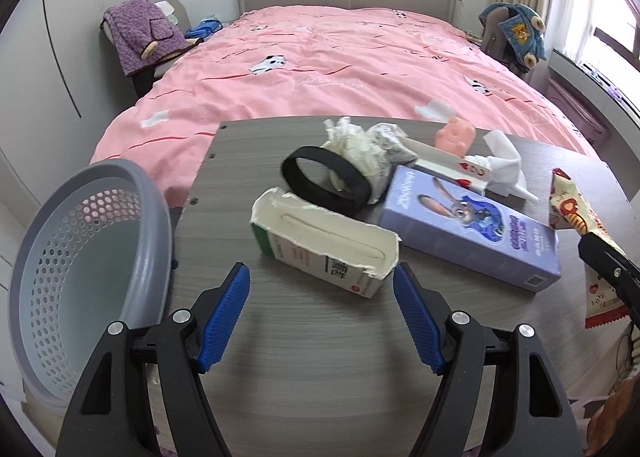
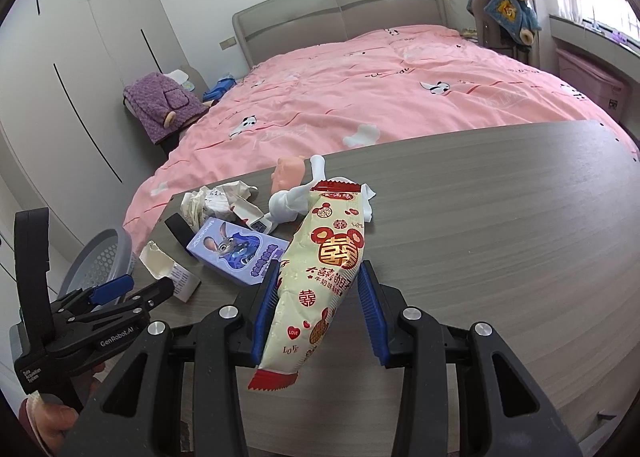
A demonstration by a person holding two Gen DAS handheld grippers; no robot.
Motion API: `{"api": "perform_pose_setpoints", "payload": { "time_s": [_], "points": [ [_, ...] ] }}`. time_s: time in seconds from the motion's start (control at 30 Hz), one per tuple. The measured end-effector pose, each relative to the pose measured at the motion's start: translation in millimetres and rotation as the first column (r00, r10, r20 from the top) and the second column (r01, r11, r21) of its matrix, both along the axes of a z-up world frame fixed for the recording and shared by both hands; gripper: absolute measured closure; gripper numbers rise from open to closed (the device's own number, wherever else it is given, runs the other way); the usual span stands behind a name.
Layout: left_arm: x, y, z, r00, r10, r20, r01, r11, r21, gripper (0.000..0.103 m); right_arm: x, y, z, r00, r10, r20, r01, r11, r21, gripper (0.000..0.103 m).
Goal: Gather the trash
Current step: 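Grasp the patterned snack bag with the right tool, then grasp the white milk carton with the left tool and lift it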
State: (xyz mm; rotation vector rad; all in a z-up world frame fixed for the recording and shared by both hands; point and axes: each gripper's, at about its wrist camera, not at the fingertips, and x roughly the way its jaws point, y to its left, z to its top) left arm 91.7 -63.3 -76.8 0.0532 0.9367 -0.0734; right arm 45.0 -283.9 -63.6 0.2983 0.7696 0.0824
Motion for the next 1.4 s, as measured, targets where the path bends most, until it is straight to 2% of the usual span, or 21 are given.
{"api": "perform_pose_setpoints", "payload": {
  "time_s": [0.3,0.47,0.8,1.1,1.3,1.37,1.4],
  "points": [
    [-5,29,1,0.998,0.059,0.002,-0.059,0.998,0.011,0.032,1,5,1,1.000,0.003,0.008,-0.003,1.000,-0.013,0.064],
    [-10,38,4,0.998,0.068,-0.011,-0.068,0.998,-0.007,0.032,0,7,2,1.000,0.005,0.012,-0.005,1.000,-0.015,0.065],
    [0,16,12,1.000,0.027,-0.001,-0.027,0.998,-0.054,0.032,-1,6,1,1.000,0.001,0.009,-0.001,1.000,-0.008,0.064],
    [29,8,-11,0.997,0.065,-0.031,-0.066,0.998,-0.010,0.032,-2,-1,-3,1.000,-0.015,0.002,0.015,1.000,0.008,0.064],
    [42,11,-14,0.996,0.084,-0.035,-0.085,0.996,-0.023,0.032,-3,-3,-4,1.000,-0.020,-0.001,0.020,1.000,0.012,0.064],
    [42,11,-14,0.996,0.080,-0.032,-0.081,0.996,-0.023,0.039,-3,-3,-4,1.000,-0.020,-0.001,0.020,1.000,0.011,0.064],
    [43,11,-14,0.997,0.072,-0.036,-0.073,0.997,-0.025,0.054,-3,-4,-4,1.000,-0.021,-0.002,0.021,1.000,0.011,0.064]
  ]
}}
